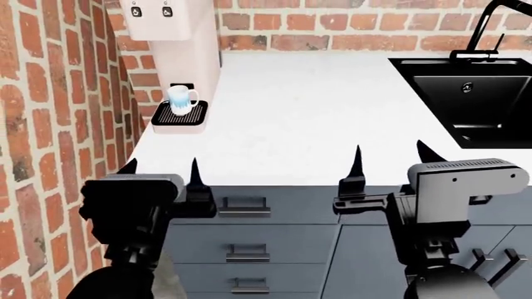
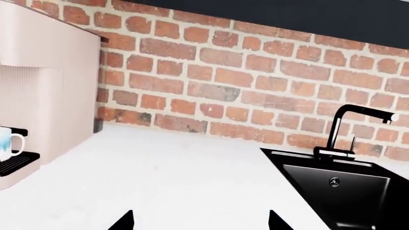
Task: Press the button on the coffee machine to serve coffee.
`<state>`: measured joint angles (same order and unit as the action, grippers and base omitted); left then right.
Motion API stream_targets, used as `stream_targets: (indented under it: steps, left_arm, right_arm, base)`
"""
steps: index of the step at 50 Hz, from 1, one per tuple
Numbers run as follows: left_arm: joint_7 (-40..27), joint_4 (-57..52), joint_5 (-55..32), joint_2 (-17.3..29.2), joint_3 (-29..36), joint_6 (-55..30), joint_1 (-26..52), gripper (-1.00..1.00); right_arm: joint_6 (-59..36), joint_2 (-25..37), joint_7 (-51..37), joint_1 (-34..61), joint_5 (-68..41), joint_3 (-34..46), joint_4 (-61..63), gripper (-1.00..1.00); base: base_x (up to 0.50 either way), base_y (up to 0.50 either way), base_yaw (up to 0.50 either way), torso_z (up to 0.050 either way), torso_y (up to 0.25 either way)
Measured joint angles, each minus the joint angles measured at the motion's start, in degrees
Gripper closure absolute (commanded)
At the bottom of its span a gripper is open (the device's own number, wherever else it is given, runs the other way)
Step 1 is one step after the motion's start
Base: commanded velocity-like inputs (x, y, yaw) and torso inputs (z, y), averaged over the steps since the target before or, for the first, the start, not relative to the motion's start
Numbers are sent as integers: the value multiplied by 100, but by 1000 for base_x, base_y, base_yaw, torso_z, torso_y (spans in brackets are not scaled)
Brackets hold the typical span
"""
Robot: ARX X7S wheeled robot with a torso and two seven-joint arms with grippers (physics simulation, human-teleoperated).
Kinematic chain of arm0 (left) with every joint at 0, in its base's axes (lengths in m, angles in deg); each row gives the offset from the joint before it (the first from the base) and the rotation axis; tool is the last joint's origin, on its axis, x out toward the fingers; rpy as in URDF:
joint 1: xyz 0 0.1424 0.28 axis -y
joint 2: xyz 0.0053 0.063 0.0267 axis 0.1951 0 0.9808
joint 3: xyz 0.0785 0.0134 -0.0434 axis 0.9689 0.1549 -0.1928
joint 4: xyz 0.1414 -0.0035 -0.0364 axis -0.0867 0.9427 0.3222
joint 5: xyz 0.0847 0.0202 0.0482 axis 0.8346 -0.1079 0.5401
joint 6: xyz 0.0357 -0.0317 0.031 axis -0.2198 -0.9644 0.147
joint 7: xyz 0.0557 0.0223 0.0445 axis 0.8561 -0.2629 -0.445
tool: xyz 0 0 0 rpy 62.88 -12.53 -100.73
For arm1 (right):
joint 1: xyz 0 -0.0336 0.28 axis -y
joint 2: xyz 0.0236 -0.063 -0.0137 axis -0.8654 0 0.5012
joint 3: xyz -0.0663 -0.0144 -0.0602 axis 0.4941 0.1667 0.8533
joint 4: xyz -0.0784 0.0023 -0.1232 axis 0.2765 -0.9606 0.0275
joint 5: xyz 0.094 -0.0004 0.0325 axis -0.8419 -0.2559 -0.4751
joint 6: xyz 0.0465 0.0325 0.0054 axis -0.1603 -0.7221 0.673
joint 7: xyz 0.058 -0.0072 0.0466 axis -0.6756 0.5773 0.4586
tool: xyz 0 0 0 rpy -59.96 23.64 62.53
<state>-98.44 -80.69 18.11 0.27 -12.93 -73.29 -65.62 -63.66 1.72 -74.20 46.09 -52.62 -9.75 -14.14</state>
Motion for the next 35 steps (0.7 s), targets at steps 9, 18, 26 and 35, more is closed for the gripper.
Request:
stream_targets:
  steps: [9,18,26,35]
  left_arm:
    - [-127,-352,-129,74,48,-693,369,-100]
    - [-162,-581,-292,98,-7,-1022,536,-100]
    - [-201,-707,-411,108,-40,-1251,662,-100]
    - [-217,-713,-492,120,-70,-1304,657,-100]
  right_arm:
    - [-334,92,16,265,-38,26,28,-100]
    - [-418,158,13,296,-59,30,16,-100]
    - [-468,199,-25,318,-48,58,28,-100]
    - [-481,228,-62,338,-45,93,22,-100]
  base:
    - [0,0,0,0,0]
    - [42,3,0,0,0]
    - [206,18,0,0,0]
    - [267,36,0,0,0]
